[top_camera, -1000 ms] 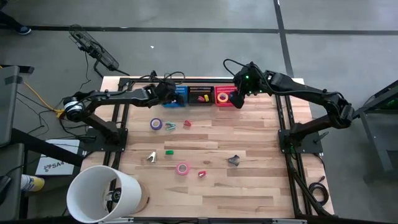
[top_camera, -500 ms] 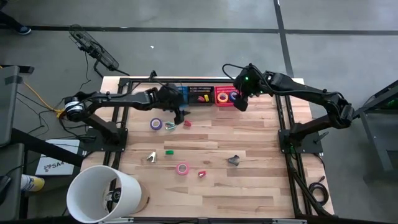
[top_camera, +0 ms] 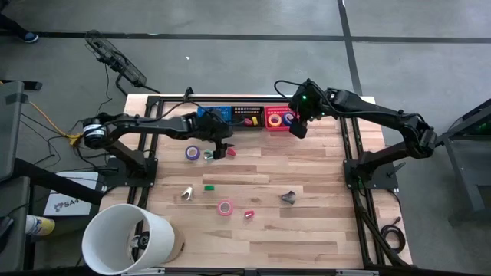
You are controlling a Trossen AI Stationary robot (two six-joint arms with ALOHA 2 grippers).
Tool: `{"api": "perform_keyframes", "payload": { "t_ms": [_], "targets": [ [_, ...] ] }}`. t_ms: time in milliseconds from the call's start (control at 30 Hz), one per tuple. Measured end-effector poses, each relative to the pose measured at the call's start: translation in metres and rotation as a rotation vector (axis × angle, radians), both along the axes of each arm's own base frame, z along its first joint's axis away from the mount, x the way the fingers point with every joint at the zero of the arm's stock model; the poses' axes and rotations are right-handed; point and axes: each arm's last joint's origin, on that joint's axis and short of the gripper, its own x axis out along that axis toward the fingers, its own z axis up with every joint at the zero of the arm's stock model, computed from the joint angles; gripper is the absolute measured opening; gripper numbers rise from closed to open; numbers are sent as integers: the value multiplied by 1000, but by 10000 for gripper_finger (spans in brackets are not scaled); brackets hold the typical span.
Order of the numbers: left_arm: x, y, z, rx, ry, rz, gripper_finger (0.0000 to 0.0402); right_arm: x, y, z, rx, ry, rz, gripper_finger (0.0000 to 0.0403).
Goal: Pick and place Stapler, Stapler remover, tape
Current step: Put the top red stapler into the black bin
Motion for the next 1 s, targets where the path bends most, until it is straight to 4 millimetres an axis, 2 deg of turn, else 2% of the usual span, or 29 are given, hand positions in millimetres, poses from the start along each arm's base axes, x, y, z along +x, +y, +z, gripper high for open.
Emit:
{"api": "perform_keyframes", "payload": {
  "t_ms": [267,567,1000],
  "targets": [
    [8,2,-26,-33,76,-37,250,0,0,0,3,-2,2,209],
    [13,-1,-45,-14,141,-167,250,1,1,0,25,-15,20,209],
    [16,1,-67,-3,216,-214,250,1,1,0,32,-20,25,209]
  ]
}}
